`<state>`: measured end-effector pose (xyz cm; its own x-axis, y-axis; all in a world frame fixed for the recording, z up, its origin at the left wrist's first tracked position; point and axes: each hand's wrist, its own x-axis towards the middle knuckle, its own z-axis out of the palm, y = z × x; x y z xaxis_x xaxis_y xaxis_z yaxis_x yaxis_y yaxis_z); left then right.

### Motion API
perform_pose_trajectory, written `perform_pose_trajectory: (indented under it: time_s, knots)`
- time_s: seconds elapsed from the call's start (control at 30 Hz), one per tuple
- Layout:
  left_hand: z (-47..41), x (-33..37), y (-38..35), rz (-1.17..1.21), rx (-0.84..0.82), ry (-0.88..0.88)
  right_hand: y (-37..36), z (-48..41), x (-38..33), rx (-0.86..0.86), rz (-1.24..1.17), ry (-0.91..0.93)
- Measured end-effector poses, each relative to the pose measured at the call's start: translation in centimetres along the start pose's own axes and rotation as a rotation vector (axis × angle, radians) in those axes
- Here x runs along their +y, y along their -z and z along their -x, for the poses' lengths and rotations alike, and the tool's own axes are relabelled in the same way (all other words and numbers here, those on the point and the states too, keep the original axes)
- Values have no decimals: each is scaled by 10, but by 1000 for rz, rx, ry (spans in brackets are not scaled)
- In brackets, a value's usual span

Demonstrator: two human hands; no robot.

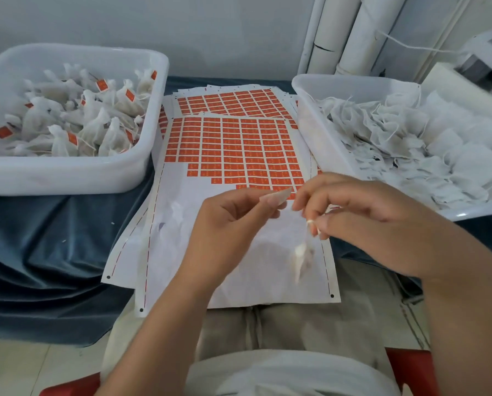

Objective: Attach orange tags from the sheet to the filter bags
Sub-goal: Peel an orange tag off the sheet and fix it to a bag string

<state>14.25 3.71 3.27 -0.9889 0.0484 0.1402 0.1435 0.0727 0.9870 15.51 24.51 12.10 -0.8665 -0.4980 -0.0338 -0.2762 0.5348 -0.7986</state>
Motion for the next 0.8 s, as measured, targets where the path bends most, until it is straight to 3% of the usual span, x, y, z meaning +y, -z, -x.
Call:
perform_pose_trajectory:
  time_s: [0.1,0.33,0.53,0.67,0.8]
  knots:
    - [1,5,6,1,-163,-40,-4,-1,1,81,253,35]
    - [10,13,5,71,-499,11,-8,5,1,87,414,64]
    - [11,18,10,-208,-493,-48,-11,9,-7,62,639,106]
    - [12,22,13,-381,-516,-67,-12,7,-8,68,581,136]
    - [9,20,19,-389,-526,-88,-11,4,-3,29,532,135]
